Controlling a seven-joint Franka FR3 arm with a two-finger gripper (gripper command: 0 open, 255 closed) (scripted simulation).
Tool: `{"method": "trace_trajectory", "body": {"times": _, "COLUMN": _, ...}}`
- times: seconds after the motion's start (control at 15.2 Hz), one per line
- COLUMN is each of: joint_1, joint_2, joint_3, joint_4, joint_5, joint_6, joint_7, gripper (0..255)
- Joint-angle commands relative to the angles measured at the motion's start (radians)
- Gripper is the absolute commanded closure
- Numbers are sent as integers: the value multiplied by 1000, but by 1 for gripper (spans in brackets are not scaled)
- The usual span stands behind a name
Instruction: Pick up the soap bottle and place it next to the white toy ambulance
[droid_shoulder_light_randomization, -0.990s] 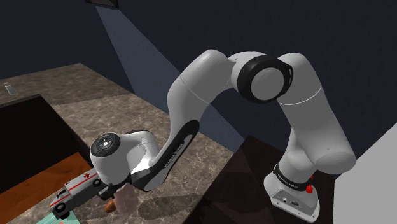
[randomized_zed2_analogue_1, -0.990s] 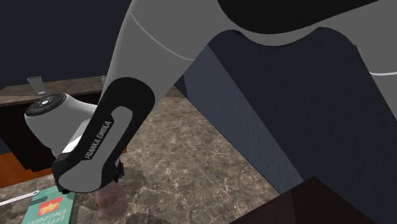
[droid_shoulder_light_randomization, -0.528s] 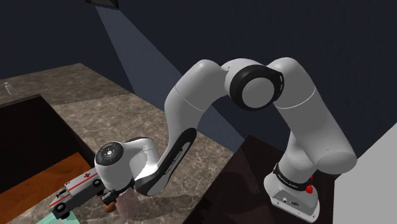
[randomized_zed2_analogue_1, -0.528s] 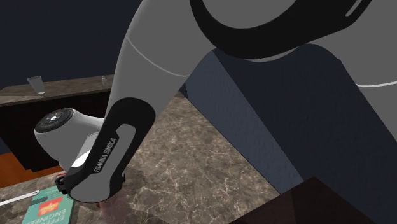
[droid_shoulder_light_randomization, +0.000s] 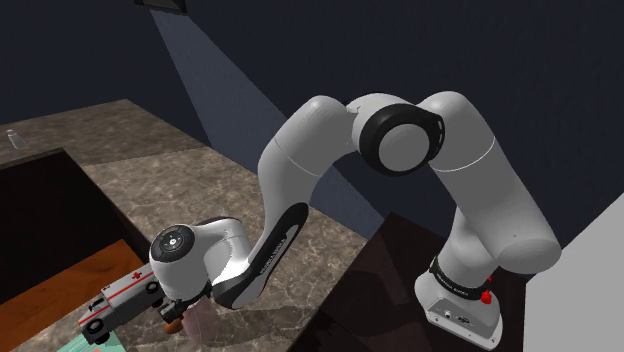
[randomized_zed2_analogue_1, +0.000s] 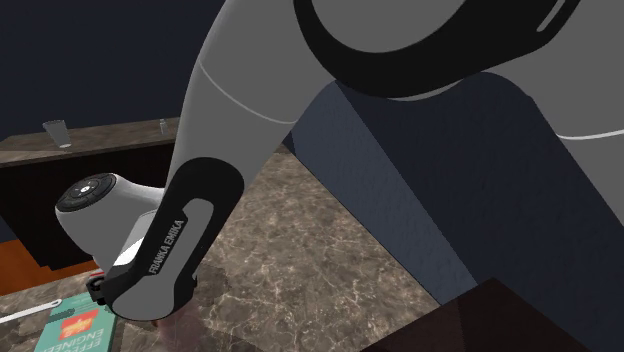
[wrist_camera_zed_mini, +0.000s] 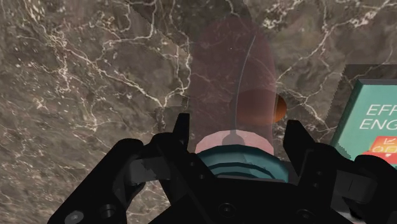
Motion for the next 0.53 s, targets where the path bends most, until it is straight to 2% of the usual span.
{"method": "trace_trajectory", "body": {"times": 0.0, "joint_1": 0, "joint_2": 0, "joint_3": 0, "joint_4": 0, "joint_5": 0, "joint_6": 0, "joint_7": 0, "gripper": 0}}
{"method": "trace_trajectory", "body": {"times": 0.33, "joint_1": 0, "joint_2": 0, "joint_3": 0, "joint_4": 0, "joint_5": 0, "joint_6": 0, "joint_7": 0, "gripper": 0}}
{"method": "trace_trajectory", "body": {"times": 0.46, "joint_1": -11, "joint_2": -62, "joint_3": 22, "joint_4": -37, "joint_5": 19, "joint_6": -27, "joint_7": -10, "gripper": 0}}
